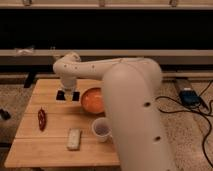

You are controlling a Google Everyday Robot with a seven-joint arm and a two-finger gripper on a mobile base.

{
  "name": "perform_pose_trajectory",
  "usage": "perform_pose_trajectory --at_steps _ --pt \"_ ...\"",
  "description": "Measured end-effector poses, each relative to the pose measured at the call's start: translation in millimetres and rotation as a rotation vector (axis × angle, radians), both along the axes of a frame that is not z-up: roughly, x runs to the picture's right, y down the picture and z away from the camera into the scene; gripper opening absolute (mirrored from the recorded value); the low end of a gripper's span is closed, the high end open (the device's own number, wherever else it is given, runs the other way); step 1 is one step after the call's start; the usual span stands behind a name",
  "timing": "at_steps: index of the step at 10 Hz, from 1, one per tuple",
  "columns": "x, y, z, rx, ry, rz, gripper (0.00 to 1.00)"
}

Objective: Place the eraser on the white sponge

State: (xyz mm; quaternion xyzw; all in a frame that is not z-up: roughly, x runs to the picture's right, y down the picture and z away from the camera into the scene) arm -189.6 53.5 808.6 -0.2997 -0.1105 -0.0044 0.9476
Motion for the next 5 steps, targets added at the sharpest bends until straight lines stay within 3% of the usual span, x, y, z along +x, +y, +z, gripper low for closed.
perform_pose_trajectory --at_steps 2,5 --pt "11.5 18.7 -34.1 0.022 -0.043 -0.033 0.0" --pt "8.6 62.4 -76.9 0.05 -0.099 -0.13 0.0"
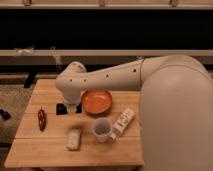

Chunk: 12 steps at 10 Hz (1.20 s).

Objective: Place the eraser on the white sponge

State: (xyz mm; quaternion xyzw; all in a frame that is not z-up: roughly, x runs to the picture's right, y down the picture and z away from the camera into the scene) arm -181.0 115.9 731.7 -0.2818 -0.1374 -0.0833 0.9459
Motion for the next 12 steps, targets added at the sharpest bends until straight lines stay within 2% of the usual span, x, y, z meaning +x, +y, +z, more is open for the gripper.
perform_pose_trajectory --at_steps 2,4,9,12 --pt "-4.6 32.8 -13.6 0.007 -0.018 -0.082 0.0" --pt "-4.8 61.3 -9.2 -0.013 -0.019 -0.141 0.0" --pt "17.3 92.1 14.0 -0.085 0.013 -0.192 0.0" --pt "27.3 107.4 17.1 -0.109 0.022 -0.215 0.0"
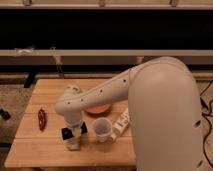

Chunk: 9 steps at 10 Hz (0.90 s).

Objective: Place the eraser on the white sponge

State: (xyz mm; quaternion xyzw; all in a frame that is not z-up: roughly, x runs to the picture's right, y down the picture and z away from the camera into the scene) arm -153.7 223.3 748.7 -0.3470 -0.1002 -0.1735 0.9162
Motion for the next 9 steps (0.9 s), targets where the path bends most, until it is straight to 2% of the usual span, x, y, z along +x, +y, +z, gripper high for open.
perform_pose_trajectory --at_steps 2,3,5,9 --pt "1.0 8.0 -1.7 -0.007 -0.006 -0.015 0.01" --pt "-0.1 12.6 -3.8 -0.008 -0.015 -0.026 0.09" --pt "-1.2 17.5 -6.4 -0.007 -0.026 -0.035 0.27" --pt "-10.4 23.2 -8.4 0.008 -0.051 -0.032 0.69"
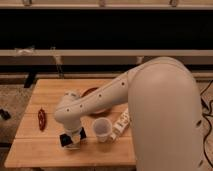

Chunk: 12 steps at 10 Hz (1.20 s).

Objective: Place the eraser on the white sponge

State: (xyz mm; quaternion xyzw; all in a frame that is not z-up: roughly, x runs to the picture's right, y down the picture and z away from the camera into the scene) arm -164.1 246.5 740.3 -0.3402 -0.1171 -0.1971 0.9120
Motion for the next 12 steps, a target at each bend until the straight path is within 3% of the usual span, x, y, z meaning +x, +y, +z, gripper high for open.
perform_pose_trajectory --at_steps 2,9,12 --pt "-4.9 0.6 1.7 0.012 -0.004 0.001 0.8" --pt "-12.8 -3.6 8.7 0.045 0.007 0.026 0.8" --pt "-9.6 -12.2 9.1 0.033 0.005 0.061 0.8"
